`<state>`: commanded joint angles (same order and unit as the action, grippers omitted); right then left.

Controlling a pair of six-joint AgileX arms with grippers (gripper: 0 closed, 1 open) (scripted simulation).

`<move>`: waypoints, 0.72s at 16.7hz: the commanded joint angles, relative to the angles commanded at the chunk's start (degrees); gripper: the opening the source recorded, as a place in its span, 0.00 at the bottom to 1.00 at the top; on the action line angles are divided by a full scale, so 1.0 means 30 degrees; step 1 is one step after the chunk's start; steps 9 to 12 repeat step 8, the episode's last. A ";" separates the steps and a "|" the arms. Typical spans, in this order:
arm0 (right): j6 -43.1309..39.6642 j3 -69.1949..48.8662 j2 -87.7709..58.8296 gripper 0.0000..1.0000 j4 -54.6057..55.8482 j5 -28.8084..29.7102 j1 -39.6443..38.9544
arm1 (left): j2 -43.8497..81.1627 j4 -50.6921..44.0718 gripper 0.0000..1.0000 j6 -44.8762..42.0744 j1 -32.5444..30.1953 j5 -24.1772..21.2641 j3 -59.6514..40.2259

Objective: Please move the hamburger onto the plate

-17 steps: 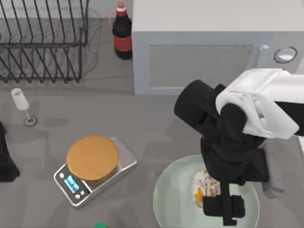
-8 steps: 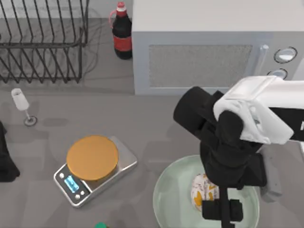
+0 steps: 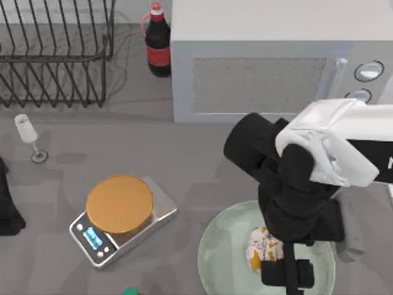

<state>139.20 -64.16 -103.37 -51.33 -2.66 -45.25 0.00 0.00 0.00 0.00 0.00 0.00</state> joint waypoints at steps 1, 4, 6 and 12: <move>0.0000 0.0000 0.0000 0.90 0.0000 0.0000 0.0000 | 0.0000 0.0000 1.00 0.0000 0.0000 0.0000 0.0000; 0.0000 0.0000 0.0000 1.00 0.0000 0.0000 0.0000 | 0.0000 0.0000 1.00 0.0000 0.0000 0.0000 0.0000; 0.0000 0.0000 0.0000 1.00 0.0000 0.0000 0.0000 | 0.0000 0.0000 1.00 0.0000 0.0000 0.0000 0.0000; 0.0000 0.0000 0.0000 1.00 0.0000 0.0000 0.0000 | 0.0000 0.0000 1.00 0.0000 0.0000 0.0000 0.0000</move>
